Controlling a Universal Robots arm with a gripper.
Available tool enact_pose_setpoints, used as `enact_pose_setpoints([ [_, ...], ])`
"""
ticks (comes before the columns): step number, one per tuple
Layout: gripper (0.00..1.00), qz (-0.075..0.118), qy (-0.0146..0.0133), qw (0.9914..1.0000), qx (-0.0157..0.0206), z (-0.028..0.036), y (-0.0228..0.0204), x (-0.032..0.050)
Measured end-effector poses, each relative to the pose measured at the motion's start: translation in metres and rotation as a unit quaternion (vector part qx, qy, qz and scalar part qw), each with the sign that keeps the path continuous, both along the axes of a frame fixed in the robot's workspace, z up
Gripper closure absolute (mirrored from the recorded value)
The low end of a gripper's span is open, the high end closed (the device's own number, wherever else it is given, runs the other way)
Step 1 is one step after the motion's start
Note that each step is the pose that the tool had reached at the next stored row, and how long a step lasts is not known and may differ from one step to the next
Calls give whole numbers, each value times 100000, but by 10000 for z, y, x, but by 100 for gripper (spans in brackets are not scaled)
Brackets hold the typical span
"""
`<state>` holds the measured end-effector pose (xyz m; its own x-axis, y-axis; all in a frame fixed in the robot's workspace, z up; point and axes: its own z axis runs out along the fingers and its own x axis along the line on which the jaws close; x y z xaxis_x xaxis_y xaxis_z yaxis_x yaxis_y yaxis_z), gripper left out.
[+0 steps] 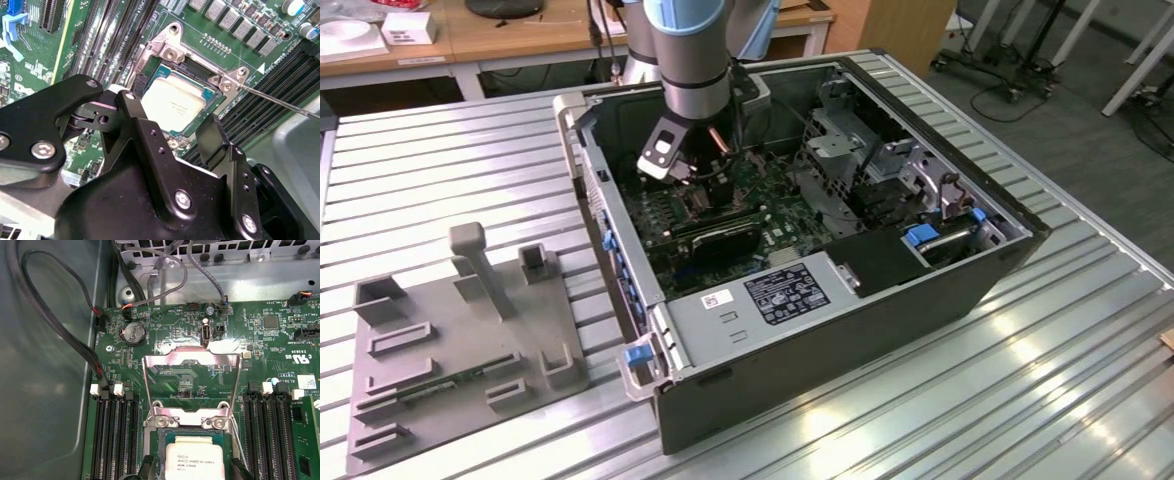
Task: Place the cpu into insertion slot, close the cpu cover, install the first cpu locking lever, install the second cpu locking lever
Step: 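Place the cpu into insertion slot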
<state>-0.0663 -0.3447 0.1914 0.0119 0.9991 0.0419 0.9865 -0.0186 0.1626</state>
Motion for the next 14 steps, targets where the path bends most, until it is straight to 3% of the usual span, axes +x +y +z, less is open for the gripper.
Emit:
enact_pose_setpoints([
  [10, 32, 1, 242, 100000, -6, -24, 7, 1],
  [14, 32, -2, 236, 100000, -3, -24, 46, 0],
])
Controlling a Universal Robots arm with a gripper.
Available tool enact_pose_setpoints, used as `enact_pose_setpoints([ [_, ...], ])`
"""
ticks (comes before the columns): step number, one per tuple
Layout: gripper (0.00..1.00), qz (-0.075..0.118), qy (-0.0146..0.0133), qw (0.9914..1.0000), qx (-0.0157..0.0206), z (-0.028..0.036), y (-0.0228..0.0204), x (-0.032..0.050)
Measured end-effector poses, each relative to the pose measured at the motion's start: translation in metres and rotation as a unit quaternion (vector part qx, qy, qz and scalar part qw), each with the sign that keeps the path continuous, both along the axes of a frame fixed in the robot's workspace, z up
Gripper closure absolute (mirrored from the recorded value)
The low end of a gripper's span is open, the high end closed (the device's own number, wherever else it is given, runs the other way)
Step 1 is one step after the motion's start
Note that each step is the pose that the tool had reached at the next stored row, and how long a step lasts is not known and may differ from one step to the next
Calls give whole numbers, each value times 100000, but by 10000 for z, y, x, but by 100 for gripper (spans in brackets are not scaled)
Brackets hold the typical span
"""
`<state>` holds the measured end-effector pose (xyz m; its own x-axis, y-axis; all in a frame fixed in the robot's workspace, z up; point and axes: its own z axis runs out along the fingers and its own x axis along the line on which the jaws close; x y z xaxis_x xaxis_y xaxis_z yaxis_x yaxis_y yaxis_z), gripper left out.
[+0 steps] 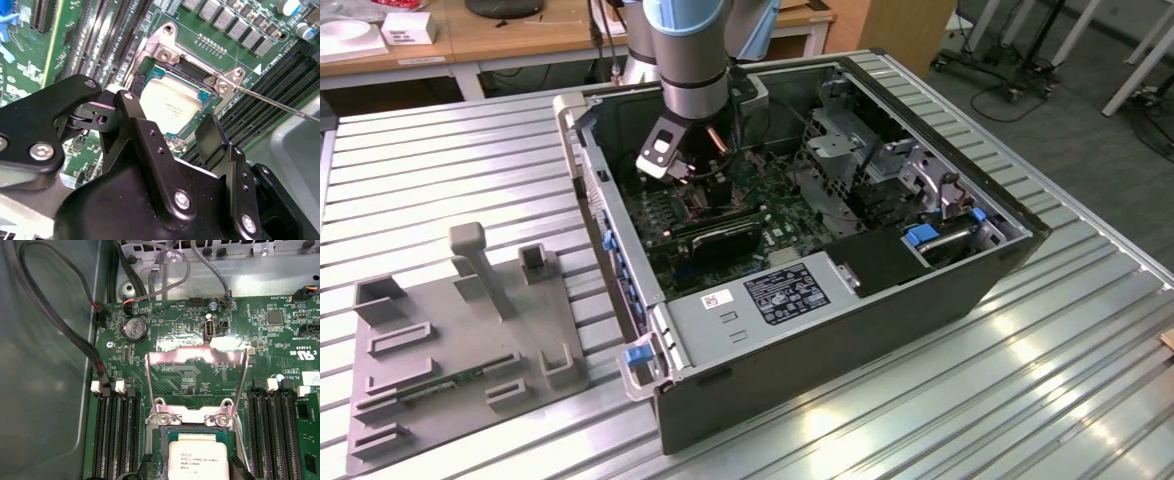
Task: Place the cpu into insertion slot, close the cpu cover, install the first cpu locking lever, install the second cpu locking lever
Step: 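Place the cpu into insertion slot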
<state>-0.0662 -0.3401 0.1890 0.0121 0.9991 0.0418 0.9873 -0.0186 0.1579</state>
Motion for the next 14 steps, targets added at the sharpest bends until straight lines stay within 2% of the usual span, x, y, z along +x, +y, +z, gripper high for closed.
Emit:
enact_pose_setpoints([
  [14, 34, 2, 21, 100000, -160, 2, 0, -1],
])
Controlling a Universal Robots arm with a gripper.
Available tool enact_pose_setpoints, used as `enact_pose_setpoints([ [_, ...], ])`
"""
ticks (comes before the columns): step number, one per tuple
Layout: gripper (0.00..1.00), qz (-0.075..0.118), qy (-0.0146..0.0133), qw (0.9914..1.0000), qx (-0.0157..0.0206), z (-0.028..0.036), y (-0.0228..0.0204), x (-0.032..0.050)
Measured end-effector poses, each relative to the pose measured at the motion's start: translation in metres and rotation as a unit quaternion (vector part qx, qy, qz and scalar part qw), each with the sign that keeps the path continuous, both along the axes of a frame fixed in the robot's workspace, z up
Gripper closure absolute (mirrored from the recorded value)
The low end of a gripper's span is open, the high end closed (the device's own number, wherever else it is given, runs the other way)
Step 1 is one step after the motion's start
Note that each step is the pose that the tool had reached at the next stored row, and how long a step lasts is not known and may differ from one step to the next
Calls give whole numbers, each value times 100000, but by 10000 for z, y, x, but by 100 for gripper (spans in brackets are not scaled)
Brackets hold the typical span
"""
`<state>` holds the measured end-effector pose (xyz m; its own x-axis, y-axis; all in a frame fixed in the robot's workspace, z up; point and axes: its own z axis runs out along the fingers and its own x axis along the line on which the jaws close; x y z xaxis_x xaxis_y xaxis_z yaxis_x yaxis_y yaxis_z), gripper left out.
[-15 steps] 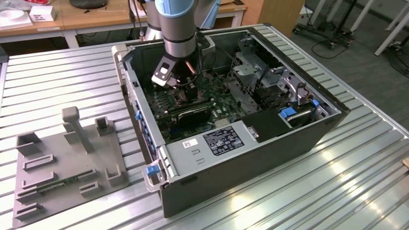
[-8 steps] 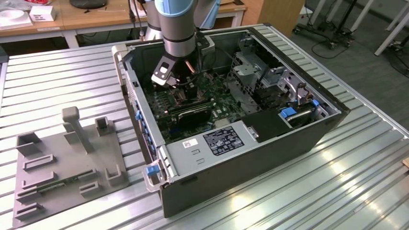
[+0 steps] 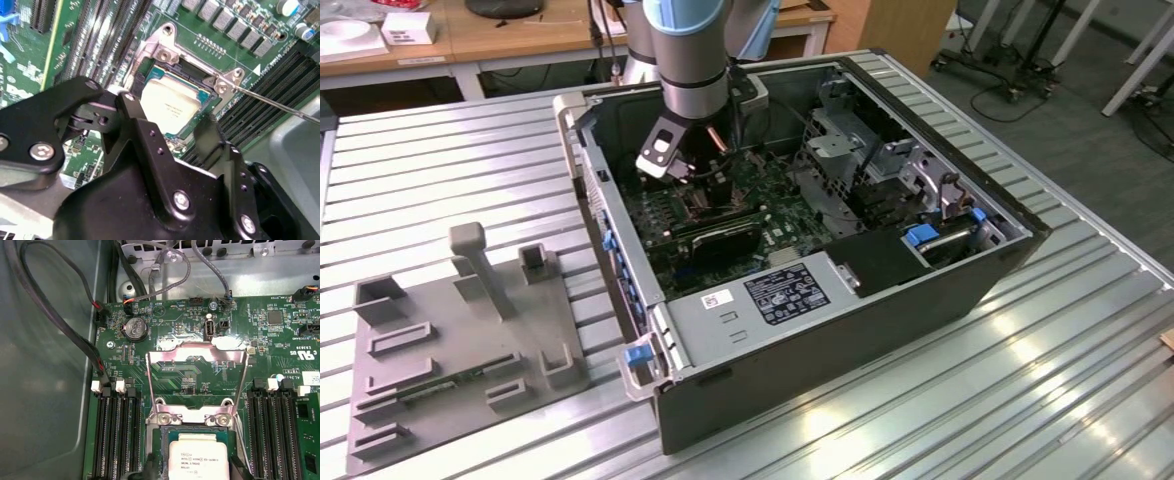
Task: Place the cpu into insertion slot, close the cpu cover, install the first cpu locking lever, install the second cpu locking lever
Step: 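Place the cpu into insertion slot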
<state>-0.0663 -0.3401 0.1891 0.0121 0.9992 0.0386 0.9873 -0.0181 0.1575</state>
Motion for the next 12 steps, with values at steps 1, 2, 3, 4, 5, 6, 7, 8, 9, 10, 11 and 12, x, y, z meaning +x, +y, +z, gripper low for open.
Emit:
enact_pose_setpoints([
  [1, 34, -2, -10, 100000, 14, 0, 0, 0],
  [2, 40, -1, -15, 100000, 28, -1, 1, 0],
  [3, 40, 2, -16, 100000, 32, -1, 1, 1],
  [4, 40, 1, -19, 100000, 33, -1, 1, 1],
  [5, 40, 1, -18, 100000, 36, -2, 2, 1],
  [6, 40, -1, -18, 100000, 31, -1, 1, 1],
  [7, 40, 0, -19, 100000, 24, -1, 1, 1],
  [8, 40, -1, -23, 100000, 31, 4, 2, 1],
  [9, 40, -1, -29, 100000, 38, 11, 2, 1],
  [10, 40, 0, -27, 100000, 39, 13, 2, 1],
  [11, 40, 0, -27, 100000, 39, 13, 2, 1],
  [12, 40, 0, -28, 100000, 38, 13, 2, 1],
])
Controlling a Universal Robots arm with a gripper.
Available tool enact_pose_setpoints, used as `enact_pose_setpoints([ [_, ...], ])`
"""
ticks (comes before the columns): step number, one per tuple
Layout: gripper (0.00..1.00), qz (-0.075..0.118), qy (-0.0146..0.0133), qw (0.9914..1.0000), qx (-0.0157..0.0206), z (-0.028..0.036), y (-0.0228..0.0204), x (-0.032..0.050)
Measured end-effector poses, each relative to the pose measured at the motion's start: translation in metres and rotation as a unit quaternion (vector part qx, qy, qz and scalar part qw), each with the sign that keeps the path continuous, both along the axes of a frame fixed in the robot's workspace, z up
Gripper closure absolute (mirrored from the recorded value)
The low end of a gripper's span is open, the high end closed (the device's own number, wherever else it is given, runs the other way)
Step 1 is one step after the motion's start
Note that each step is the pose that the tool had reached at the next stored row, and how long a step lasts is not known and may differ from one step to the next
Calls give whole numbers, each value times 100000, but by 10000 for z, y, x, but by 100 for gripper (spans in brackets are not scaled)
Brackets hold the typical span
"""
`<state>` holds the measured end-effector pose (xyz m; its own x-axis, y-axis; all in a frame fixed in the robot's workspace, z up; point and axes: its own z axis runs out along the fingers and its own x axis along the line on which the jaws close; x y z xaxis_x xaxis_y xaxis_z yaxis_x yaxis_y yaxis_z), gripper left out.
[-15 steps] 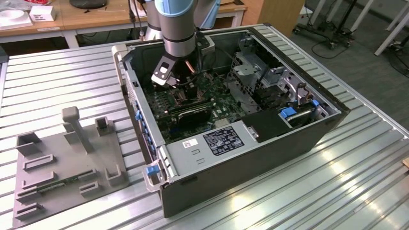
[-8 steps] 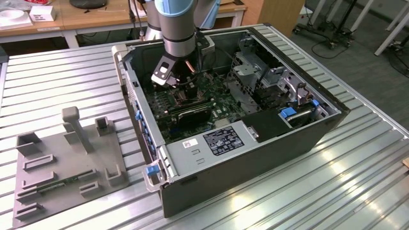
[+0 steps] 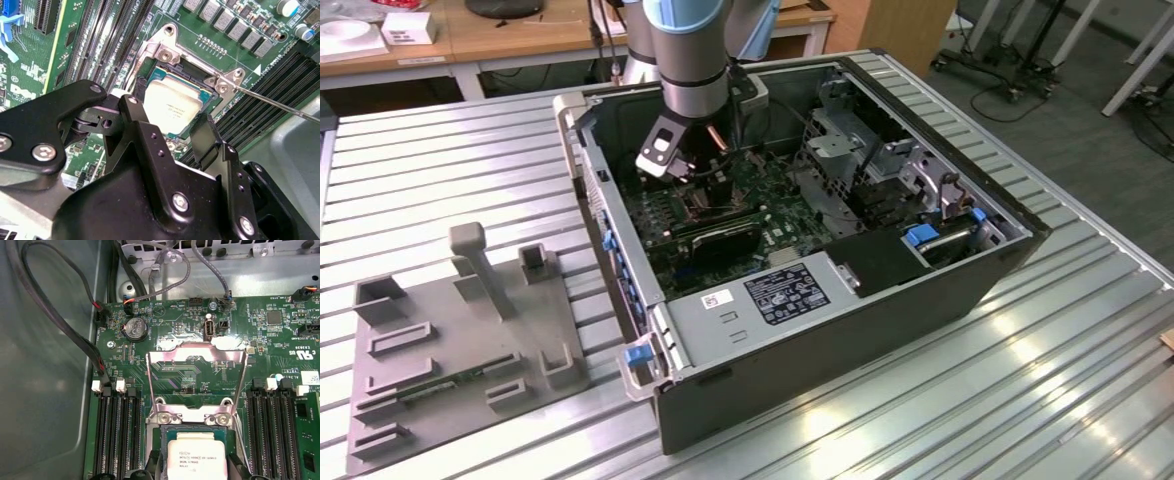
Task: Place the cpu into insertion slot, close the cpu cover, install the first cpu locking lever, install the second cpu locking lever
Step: 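Place the cpu into insertion slot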
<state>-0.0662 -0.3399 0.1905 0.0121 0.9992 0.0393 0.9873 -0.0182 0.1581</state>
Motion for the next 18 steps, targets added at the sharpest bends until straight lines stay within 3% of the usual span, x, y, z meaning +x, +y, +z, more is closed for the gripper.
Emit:
enact_pose_setpoints([
  [5, 40, -2, 42, 100000, -14, 0, 0, 0],
  [12, 40, 2, 1087, 99994, -26, -7, -1, 9],
  [18, 40, -3, 1147, 99993, -26, -8, 0, 10],
])
